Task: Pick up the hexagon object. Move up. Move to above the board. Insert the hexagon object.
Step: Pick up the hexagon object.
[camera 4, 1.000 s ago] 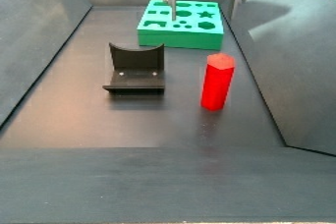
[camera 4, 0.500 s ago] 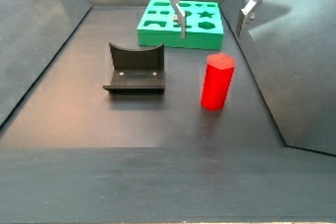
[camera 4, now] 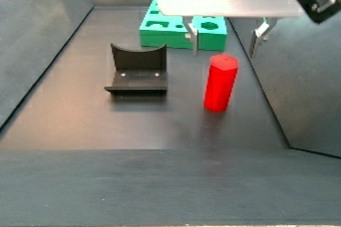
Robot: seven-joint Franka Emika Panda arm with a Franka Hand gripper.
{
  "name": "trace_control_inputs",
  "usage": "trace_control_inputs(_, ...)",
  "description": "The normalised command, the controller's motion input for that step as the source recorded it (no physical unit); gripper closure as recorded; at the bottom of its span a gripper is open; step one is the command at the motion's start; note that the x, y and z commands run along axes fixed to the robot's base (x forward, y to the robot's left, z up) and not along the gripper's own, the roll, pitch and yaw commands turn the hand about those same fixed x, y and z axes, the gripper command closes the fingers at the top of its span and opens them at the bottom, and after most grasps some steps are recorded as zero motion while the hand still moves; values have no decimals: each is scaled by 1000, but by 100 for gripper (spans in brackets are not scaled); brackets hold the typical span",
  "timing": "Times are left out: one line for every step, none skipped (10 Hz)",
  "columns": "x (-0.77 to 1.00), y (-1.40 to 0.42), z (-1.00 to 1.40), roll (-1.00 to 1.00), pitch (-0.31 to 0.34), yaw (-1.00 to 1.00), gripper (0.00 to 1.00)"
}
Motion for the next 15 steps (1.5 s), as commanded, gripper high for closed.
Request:
trace_control_inputs(-11,89,-326,-159,-97,-340,0)
trace_control_inputs(0,57,-357,-174,-119,-349,0)
trace_control_inputs(0,46,-369,-191,-133,-303,0)
trace_control_inputs(0,74,-426,-204,-140,-297,0)
trace_control_inputs(0,86,-494,-221,-154,-283,0)
trace_control_inputs(0,114,-543,-249,-141,-277,0)
trace_control_inputs(-54,86,-337,-136,-84,-177,0)
trace_control_inputs(0,0,0,0,0,0,0)
trace_control_inputs(0,0,0,0,0,0,100)
trace_control_inputs(0,0,0,0,0,0,100)
trace_control_inputs(0,0,0,0,0,0,100)
trace_control_inputs(0,0,0,0,0,0,100)
trace_control_inputs(0,0,0,0,0,0,100)
trace_control_inputs(0,0,0,0,0,0,100)
trace_control_inputs(0,0,0,0,0,0,100)
